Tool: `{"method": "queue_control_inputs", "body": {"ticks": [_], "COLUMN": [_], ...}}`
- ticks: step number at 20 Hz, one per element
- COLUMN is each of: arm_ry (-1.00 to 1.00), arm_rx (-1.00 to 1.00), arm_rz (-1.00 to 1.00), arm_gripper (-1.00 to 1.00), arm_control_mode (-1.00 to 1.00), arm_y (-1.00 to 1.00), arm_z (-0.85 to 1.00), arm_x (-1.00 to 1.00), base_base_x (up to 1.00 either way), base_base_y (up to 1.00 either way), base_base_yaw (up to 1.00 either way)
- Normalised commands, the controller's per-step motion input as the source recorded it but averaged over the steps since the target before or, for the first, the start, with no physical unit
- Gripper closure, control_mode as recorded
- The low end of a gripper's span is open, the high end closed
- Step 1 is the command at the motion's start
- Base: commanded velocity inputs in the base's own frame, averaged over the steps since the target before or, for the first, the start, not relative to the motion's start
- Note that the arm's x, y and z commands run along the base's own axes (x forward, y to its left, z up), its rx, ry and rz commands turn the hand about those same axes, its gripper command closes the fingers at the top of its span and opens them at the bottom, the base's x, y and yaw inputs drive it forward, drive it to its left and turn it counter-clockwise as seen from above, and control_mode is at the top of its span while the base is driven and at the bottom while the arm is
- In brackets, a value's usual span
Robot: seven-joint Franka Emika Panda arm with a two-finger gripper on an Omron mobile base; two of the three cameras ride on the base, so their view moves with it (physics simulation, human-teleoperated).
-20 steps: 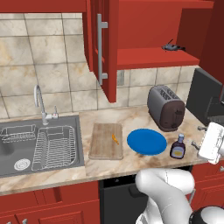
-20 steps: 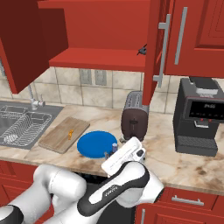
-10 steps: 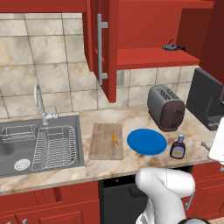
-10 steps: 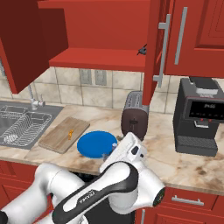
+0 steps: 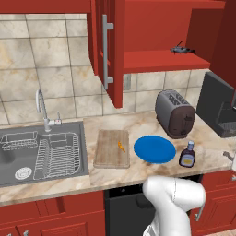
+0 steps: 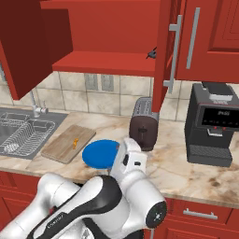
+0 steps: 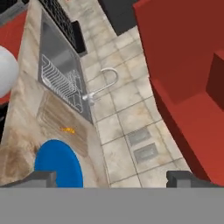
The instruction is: Pick the shrimp from the plate and place it on the cutting board. Then pick the condiment bottle from the cabinet and place it next to the cutting board.
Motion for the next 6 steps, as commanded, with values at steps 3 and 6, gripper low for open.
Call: {"method": "queue_control_inputs", "body": {"ticks": [3, 6], "arm_ry": [-0.16, -0.18], "arm_rx": [-0.42, -0.44], "arm_rz": [-0.08, -0.08], "arm_gripper": [-1.00, -1.00], "arm_control_mode": [-1.00, -1.00], "arm_y": [0.00, 0.00], "arm_z": [0.29, 0.31], "arm_x": [-0.52, -0.48], "base_base_x": [0.00, 0.00], "base_base_y": [0.00, 0.00], "base_base_yaw": [0.00, 0.00]}}
